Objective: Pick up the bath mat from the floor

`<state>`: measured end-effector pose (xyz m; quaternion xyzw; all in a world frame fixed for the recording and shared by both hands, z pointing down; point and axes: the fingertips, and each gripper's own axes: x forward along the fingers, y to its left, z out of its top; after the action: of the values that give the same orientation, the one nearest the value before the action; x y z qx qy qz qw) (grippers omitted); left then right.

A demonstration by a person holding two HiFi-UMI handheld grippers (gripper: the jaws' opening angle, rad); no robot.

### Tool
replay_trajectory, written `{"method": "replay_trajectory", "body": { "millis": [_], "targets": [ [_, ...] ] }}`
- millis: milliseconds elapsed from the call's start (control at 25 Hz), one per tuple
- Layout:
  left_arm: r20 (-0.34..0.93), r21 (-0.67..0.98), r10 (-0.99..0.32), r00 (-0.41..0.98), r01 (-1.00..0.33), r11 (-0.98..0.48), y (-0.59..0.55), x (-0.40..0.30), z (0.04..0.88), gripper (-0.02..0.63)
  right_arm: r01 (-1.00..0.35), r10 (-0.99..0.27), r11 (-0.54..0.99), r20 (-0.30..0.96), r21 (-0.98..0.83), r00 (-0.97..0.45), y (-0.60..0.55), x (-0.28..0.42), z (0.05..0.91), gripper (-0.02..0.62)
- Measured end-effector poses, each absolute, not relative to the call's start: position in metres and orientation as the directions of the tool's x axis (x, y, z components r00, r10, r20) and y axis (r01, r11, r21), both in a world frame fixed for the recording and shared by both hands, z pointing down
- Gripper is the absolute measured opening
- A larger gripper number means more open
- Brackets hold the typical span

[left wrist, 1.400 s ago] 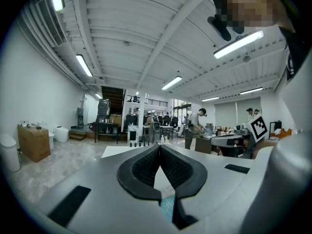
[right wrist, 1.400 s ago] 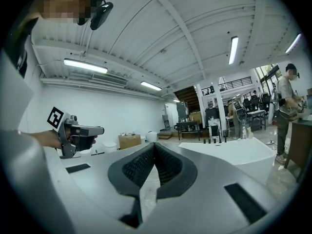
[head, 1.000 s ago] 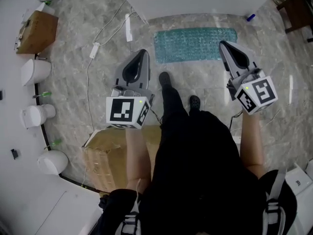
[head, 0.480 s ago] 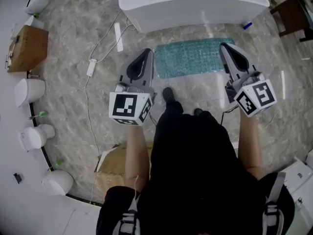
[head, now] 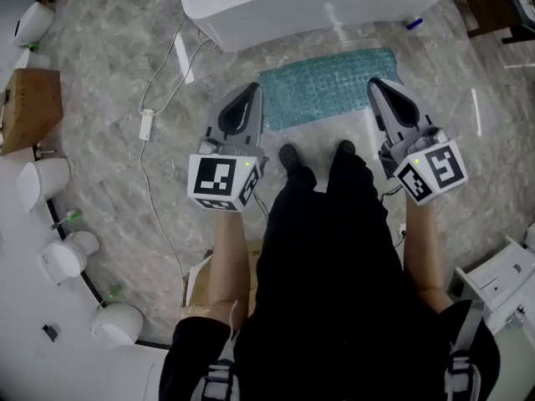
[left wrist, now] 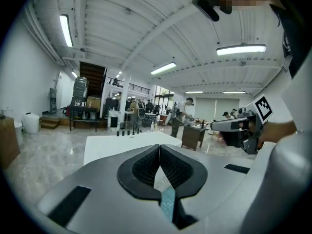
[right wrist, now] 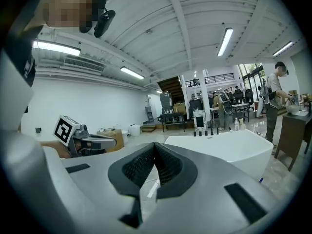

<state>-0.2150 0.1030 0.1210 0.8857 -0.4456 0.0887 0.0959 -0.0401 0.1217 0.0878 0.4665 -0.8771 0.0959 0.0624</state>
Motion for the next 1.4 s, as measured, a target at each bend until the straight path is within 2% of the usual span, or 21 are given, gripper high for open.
{"method": "replay_trajectory", "body": {
  "millis": [320,520,840,1040,1240,1400],
  "targets": [
    [0.335,0.134,-0.745,0.576,-0.812,-0.567,0.079,-0.193,0.159,0.012,-0.819,-0.786,0.556,0.23,-0.141,-0.573,0.089,-0.02,0.108,0.012],
    [0.391,0.203,-0.755,0.527,-0.849,-0.488,0.057,-0.172,0.181,0.014,-0.783,-0.741,0.599,0.252,-0.171,-0.622,0.052,0.0,0.125,0.012],
    [0.532,0.205,-0.727,0.434,-0.899,-0.387,0.026,-0.125,0.257,0.013,-0.662,-0.59,0.702,0.305,-0.263,-0.747,0.007,0.022,0.189,0.012],
    [0.539,0.218,-0.741,0.401,-0.916,-0.338,0.002,-0.109,0.304,0.012,-0.576,-0.483,0.761,0.333,-0.298,-0.81,-0.02,0.018,0.237,0.012],
    [0.616,0.172,-0.674,0.408,-0.905,-0.39,-0.013,-0.111,0.377,0.012,-0.578,-0.456,0.737,0.374,-0.349,-0.808,-0.036,0.017,0.304,0.012],
    [0.654,0.199,-0.62,0.434,-0.889,-0.412,-0.017,-0.123,0.438,0.012,-0.599,-0.46,0.697,0.395,-0.394,-0.795,-0.035,0.004,0.36,0.012]
  ]
}}
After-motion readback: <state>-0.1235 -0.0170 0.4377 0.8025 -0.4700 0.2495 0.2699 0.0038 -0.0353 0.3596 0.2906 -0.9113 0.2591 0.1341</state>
